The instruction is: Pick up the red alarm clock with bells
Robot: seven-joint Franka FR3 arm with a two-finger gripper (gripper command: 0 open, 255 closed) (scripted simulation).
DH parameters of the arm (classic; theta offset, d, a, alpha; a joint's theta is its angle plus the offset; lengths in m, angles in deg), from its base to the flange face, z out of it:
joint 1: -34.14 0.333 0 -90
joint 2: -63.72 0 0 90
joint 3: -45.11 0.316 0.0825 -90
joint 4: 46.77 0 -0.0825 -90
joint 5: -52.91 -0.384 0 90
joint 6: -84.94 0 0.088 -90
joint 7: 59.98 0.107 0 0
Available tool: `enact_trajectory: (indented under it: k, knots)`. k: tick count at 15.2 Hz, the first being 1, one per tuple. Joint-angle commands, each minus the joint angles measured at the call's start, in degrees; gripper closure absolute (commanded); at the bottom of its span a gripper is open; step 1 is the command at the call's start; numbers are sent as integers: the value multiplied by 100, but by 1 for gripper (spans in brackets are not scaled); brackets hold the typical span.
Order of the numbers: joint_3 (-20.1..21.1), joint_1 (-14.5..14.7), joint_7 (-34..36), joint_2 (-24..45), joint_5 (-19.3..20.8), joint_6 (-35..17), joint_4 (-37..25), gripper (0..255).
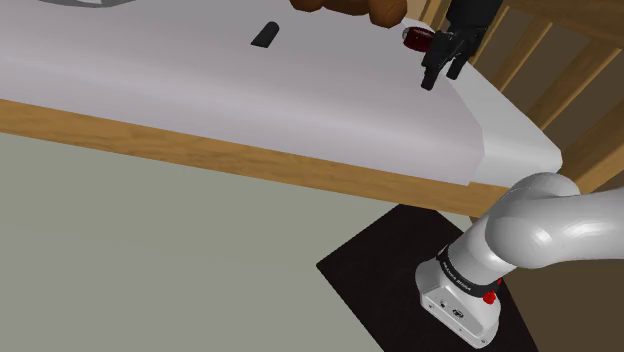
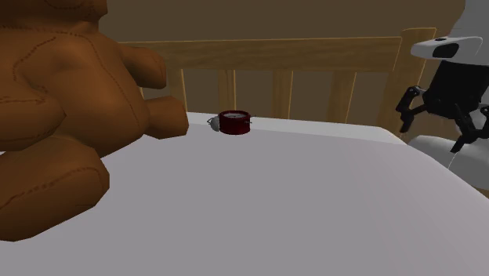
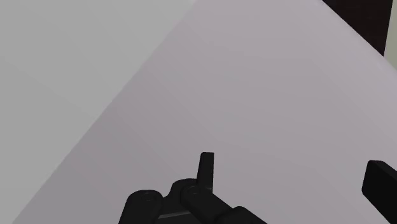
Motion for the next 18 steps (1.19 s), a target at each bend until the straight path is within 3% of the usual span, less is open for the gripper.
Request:
enact_trajectory:
  k: [1, 10, 18]
  knots:
    - [0, 0, 0, 0, 0, 0, 0, 0]
    - [-842, -394, -625, 1273, 463, -527, -905, 0]
    - [-1546, -651, -1211, 2595, 520, -795, -2109, 0]
